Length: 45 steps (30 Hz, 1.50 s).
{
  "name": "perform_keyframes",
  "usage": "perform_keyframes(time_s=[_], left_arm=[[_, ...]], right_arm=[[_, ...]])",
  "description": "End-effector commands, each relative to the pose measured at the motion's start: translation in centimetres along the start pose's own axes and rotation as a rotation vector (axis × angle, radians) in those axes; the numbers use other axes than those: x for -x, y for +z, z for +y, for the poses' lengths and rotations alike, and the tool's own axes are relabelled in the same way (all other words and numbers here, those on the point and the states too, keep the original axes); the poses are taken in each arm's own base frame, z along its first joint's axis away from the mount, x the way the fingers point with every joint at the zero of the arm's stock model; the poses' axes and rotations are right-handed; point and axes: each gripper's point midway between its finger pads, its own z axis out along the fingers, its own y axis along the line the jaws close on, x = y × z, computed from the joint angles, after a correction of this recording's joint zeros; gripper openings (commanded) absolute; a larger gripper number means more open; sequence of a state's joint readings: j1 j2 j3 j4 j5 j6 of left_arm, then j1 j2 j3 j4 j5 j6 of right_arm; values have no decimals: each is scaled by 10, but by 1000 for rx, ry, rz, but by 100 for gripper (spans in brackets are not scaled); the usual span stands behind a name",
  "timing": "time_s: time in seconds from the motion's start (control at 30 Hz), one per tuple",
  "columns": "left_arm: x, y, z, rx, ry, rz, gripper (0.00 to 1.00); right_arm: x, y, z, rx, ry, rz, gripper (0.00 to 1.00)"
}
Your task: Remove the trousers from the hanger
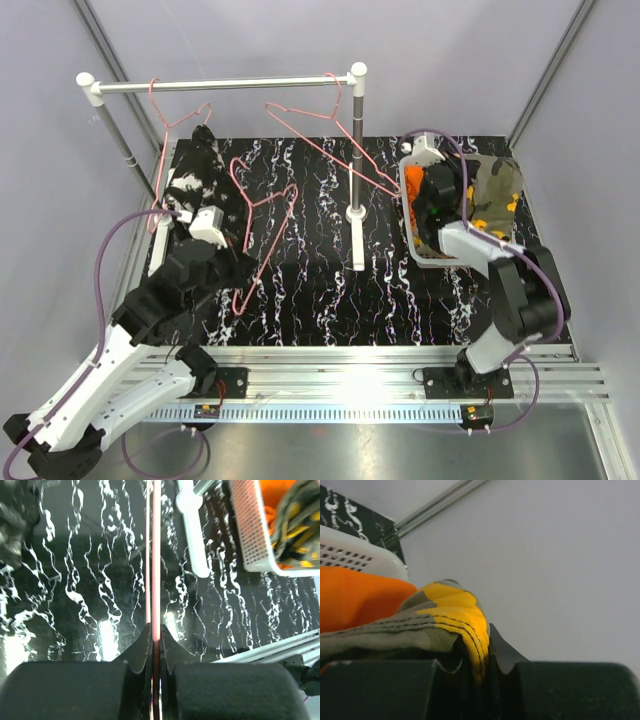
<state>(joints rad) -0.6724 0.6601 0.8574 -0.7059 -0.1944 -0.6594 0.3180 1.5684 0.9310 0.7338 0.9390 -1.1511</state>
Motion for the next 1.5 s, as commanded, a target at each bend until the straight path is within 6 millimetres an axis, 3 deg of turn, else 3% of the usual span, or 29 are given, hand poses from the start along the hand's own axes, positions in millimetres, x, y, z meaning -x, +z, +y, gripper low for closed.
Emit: perform_keyframes(time_s=[0.0, 0.07, 0.13, 0.17, 0.27, 0.33, 0.4, 0.43, 0.47, 0.5, 0.53, 0.6, 0.63, 0.67, 0.7, 0.73, 0.77, 0.9, 0.93, 1.0, 1.03, 1.1, 1.13, 1.23, 1.27, 1.4, 1.47], left_arm=[[41, -27, -17, -53, 40, -111, 0], [42, -32, -12, -35, 53, -116, 0], [44, -35, -9, -20, 57, -123, 0], [43, -36, -7, -17, 57, -125, 0], [41, -35, -5, -9, 55, -123, 0], [39, -34, -4, -3, 53, -119, 0], [39, -34, -2, 6, 55, -117, 0], [42, -36, -3, 4, 53, -122, 0], [43, -36, -3, 8, 55, -122, 0], [44, -37, -2, 14, 56, -127, 0], [48, -39, -4, 15, 61, -132, 0], [50, -41, -2, 29, 65, -135, 0], [52, -42, -2, 32, 69, -140, 0], [55, -45, -3, 29, 68, -147, 0], [56, -46, -4, 27, 69, -149, 0], [57, -46, -4, 27, 70, -150, 0], [58, -47, -5, 23, 70, -150, 0], [67, -52, -15, -3, 76, -155, 0], [71, -55, -18, -13, 87, -160, 0], [87, -65, -22, -5, 85, -192, 0], [93, -69, -22, 4, 95, -208, 0], [104, -71, -16, 69, 113, -220, 0], [114, -77, -17, 81, 130, -242, 0], [126, -78, -13, 144, 182, -241, 0], [128, -76, -11, 163, 195, -243, 0], [135, -75, -14, 159, 242, -257, 0], [138, -75, -18, 151, 255, -259, 0]], right_arm=[[34, 13, -28, -124, 261, -41, 3], [41, 22, -2, -53, 239, -31, 6], [46, 28, 30, 41, 243, -29, 20], [50, 31, 40, 81, 254, -25, 27], [48, 35, 64, 141, 251, 18, 29], [50, 32, 82, 248, 273, 57, 42], [59, 25, 95, 360, 358, 59, 49], [62, 21, 87, 380, 382, 66, 57], [64, 15, 87, 427, 402, 70, 59], [82, 6, 90, 533, 504, 34, 84], [81, 0, 77, 585, 548, 46, 99], [95, -20, 74, 787, 699, 43, 99], [90, -15, 50, 801, 779, 46, 99], [87, -16, 41, 838, 839, 49, 99], [86, -27, 45, 932, 924, 64, 99], [86, -26, 29, 919, 978, 42, 99], [72, -16, 21, 882, 1016, 59, 99], [13, 15, 46, 672, 962, 238, 99], [-6, 23, 72, 670, 926, 322, 99], [-36, 34, 94, 658, 933, 452, 99], [-58, 36, 129, 686, 909, 558, 99], [-80, 36, 156, 688, 900, 690, 99], [-97, 30, 188, 728, 865, 766, 99], [-121, 11, 240, 822, 842, 926, 99], [-120, 2, 252, 884, 854, 963, 100], [-111, 3, 244, 886, 869, 963, 99], [-91, 14, 218, 871, 896, 897, 100]])
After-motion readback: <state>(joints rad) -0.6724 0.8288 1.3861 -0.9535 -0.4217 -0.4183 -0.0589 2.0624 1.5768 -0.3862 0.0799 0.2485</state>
